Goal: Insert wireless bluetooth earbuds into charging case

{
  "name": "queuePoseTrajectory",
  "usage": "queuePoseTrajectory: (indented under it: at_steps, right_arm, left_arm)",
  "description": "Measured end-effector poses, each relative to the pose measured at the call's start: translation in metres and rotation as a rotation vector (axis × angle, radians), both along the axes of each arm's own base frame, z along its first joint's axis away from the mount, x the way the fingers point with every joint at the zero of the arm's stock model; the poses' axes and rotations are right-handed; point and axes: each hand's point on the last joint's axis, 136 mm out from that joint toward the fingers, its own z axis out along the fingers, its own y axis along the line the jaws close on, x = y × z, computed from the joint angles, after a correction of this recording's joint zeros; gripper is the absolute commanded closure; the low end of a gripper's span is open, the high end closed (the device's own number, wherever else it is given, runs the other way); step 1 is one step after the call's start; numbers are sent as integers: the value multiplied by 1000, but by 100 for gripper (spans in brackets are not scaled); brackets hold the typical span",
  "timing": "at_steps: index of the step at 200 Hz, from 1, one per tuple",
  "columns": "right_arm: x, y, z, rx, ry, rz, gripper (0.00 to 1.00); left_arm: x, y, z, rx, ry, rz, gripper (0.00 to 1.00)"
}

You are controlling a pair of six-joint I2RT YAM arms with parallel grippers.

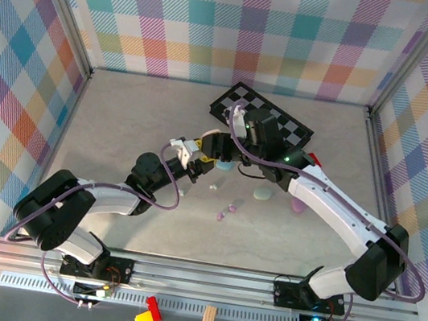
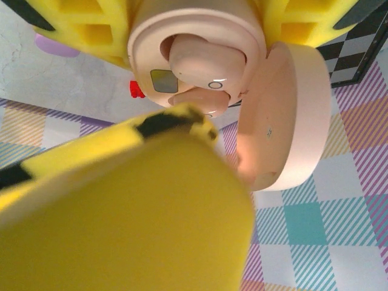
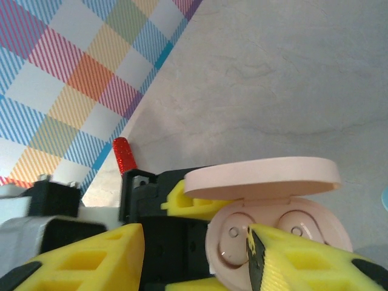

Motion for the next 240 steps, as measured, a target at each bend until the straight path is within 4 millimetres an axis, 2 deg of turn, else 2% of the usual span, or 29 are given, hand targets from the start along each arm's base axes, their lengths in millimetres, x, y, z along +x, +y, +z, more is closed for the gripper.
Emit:
queuePoseTrajectory:
  at_steps: [44,66,87,108,127,158,194,226,240]
  right_arm:
    - [-9,-10,31,46,-87,7,56]
    - [-3,-11,36,35,-101,-5,62]
    - [12,-8,40,21,-104,-26,64]
    - [24,-4,36,4,-86,-36,64]
    - [30,-1,23,-24,-53,-37,64]
    - [27,-2,5,-65,0,-27,65]
    - [21,-6,5,-64,2,-22,65]
    - [13,-17,15,-52,-15,-33,64]
    - [11,-24,21,-41,-24,-44,60]
  left_arm:
    - [2,-2,-6,16,-5,0,70]
    - [-1,-4,-8,42,-31,-18,70]
    - [-5,-7,-10,65,-53,-43,70]
    - [-9,-9,-12,79,-62,-65,70]
    - [-10,-10,-13,81,-62,-72,70]
    - [-9,-9,-16,86,-44,-67,70]
    - [-5,-6,-15,61,-12,-41,70]
    - [-4,-5,-13,35,13,-39,70]
    - [-4,-5,-12,28,18,-39,70]
